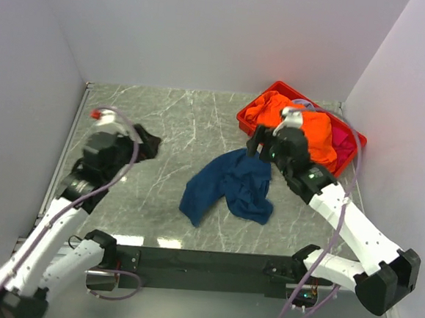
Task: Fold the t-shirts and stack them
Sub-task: Move the tshirt to the center of the board
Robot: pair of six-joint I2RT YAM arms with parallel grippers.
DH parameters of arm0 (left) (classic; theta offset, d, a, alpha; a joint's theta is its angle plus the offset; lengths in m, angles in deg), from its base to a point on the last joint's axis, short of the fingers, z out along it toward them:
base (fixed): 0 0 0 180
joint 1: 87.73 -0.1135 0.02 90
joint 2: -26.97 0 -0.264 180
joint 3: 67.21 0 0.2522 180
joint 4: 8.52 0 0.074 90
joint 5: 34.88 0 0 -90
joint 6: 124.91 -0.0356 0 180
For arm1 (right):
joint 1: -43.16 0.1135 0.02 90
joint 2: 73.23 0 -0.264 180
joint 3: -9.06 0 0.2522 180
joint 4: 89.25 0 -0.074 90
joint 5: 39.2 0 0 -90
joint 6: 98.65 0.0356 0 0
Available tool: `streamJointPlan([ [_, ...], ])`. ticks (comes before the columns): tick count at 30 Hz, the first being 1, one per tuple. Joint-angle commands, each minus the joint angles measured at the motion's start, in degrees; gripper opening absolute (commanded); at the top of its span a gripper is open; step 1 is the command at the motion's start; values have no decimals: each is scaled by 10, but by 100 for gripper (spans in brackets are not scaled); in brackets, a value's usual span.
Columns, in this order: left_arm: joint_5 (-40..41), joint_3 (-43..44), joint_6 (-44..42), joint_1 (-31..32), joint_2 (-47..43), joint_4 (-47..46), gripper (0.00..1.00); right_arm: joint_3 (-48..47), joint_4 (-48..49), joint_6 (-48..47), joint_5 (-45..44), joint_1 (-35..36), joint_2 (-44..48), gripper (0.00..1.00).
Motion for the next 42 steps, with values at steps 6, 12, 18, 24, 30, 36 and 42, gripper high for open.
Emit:
streamJointPlan([
  [6,28,10,42,193,179,-166,97,142,42,81,17,33,41,84],
  [12,34,30,33,252,283,-186,97,202,34,111,-21,35,38,86],
  [18,10,18,50,275,338,-228,93,201,60,113,-33,33,-20,87],
  [24,12,15,49,287,374,-235,91,186,79,120,-49,24,-86,79],
  [30,6,9,32,297,397,-241,81,163,89,109,-54,10,-137,56],
  [36,54,-16,-6,323,394,-228,78,164,73,100,-39,-26,-109,0],
  [42,150,-49,20,357,370,-160,73,176,52,84,-9,-89,-17,0],
])
